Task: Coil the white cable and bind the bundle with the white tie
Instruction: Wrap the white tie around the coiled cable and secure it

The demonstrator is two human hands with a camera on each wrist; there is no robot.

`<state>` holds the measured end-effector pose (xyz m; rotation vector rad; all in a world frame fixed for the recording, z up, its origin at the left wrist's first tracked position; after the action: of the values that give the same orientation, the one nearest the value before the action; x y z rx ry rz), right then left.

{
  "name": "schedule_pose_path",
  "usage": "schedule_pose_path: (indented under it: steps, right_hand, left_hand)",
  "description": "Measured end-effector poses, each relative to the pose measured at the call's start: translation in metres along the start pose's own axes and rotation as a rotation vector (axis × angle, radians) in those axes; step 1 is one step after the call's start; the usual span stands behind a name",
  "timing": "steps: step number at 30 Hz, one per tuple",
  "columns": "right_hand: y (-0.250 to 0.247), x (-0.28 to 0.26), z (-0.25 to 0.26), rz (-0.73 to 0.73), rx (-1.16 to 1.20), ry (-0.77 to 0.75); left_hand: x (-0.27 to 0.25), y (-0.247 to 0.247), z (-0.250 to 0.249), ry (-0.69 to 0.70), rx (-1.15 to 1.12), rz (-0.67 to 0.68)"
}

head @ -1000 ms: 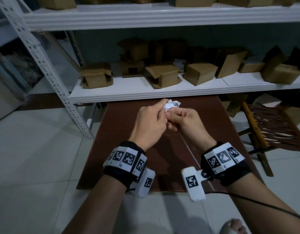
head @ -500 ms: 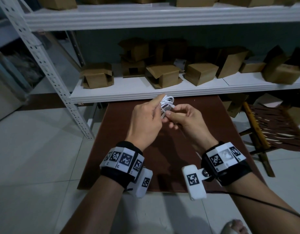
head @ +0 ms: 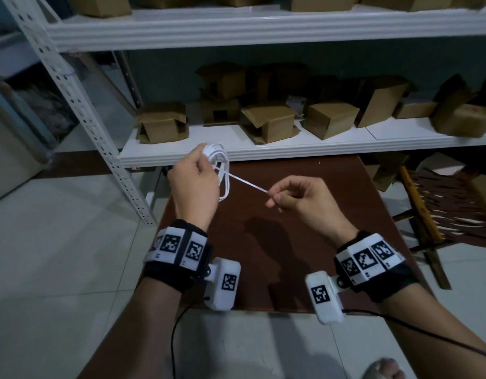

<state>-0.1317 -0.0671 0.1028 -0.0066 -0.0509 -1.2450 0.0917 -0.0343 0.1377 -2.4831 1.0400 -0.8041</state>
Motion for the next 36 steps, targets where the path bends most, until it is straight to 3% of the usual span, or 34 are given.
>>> schedule_pose_path:
  steps: [7, 11, 13, 16, 20, 24, 32, 36]
  right_hand:
    - [-0.027, 0.004, -0.008, -0.241, -0.126, 0.021]
    - [-0.043, -0.002, -0.013, -0.461, -0.280, 0.090]
    - [-0.043, -0.006, -0.013, -0.499, -0.337, 0.131]
    - [-0.032, -0.006, -0.012, -0.412, -0.247, 0.128]
    - [-0.006, -0.006, 0.003, -0.190, 0.155, 0.077]
    - [0.005, -0.004, 0.008, -0.039, 0.270, 0.004]
    - [0.011, -0.012, 0.014, 0.078, 0.585, 0.039]
    - [0.008, -0.011, 0.016, 0.048, 0.524, -0.037]
  left_hand:
    - [0.016, 0.004, 0.033, -0.245, -0.293, -0.100]
    - [0.018, 0.009, 0.042, -0.295, -0.349, -0.111]
    - [0.017, 0.011, 0.042, -0.309, -0.363, -0.110]
    - [0.013, 0.011, 0.038, -0.313, -0.332, -0.104]
    - [0.002, 0.014, 0.026, -0.270, -0.220, -0.050]
    - [-0.006, 0.024, 0.016, -0.205, -0.156, 0.004]
    - [-0.012, 0.032, 0.010, -0.209, -0.136, 0.027]
    - [-0.016, 0.036, 0.009, -0.206, -0.139, 0.064]
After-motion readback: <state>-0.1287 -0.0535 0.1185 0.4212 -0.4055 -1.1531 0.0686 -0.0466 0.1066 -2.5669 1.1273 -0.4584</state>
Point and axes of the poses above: each hand's wrist, its own x-axis towards the middle knuckle, its own y-axis out of the palm, z = x × y, the point moved 4 cm from there along x, towards the middle knuckle, and after that the axes turned 12 degrees about x, right-handed, at the moved point
